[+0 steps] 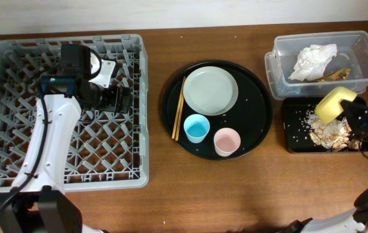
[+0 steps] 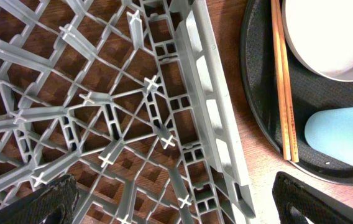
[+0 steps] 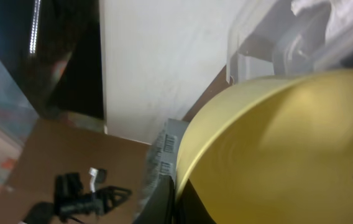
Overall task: Sort waste into correct bins and load items into the dishwasher rack
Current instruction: 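Tip the yellow bowl over the black tray to dump scraps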
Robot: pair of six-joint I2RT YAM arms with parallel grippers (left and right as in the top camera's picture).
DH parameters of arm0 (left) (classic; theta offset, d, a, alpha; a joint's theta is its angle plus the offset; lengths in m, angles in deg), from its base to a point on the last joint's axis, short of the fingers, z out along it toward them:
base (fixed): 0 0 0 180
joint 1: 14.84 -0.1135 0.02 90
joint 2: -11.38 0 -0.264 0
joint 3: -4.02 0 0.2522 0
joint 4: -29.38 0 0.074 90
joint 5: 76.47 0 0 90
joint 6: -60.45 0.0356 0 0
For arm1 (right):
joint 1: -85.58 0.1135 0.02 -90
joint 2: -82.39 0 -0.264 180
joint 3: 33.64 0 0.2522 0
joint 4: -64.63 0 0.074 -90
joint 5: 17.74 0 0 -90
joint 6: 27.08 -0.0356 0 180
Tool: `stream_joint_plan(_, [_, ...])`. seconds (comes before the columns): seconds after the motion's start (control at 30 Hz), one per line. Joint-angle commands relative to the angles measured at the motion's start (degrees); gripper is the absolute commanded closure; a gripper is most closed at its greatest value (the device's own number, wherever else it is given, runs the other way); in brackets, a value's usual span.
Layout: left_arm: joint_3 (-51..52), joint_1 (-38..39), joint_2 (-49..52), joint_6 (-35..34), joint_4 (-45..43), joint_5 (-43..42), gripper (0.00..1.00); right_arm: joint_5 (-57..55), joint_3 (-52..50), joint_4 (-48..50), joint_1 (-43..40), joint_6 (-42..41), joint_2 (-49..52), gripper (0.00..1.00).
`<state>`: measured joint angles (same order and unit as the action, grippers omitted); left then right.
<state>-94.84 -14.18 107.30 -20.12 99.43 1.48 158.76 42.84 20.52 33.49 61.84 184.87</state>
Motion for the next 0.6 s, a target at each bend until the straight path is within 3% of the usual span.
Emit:
stream_joint_plan(0.0, [-1.29,-0.20,-0.02,0.35,-0.07,-0.61,0.01,-6.21,-0.31,-0.44,0.33,-13.25,-0.76,0.96])
stream_joint_plan(0.1, [-1.31,-0.20,-0.02,0.35,-0.04,-0.61,0.01,-6.12,-0.31,-0.48,0.35,-14.45,-0.76,0.96])
stream_joint_plan(0.23, [-1.31,-0.20,-0.02,0.35,-0.07,-0.61,0.01,2.43,-0.26,5.73,1.95,1.75,-0.76,0.93])
stream_joint_plan(0.33, [-1.31,-0.20,-0.02,0.35,-0.07,-0.61,0.01,-0.98,-0.28,5.77,3.65,-3.93,-0.76,0.96])
stream_joint_plan(0.57, [-1.31,-0.20,-0.02,0.35,-0.07,-0.61,0.01,2.43,0.76,10.93,12.00,-1.97,-2.97,0.96])
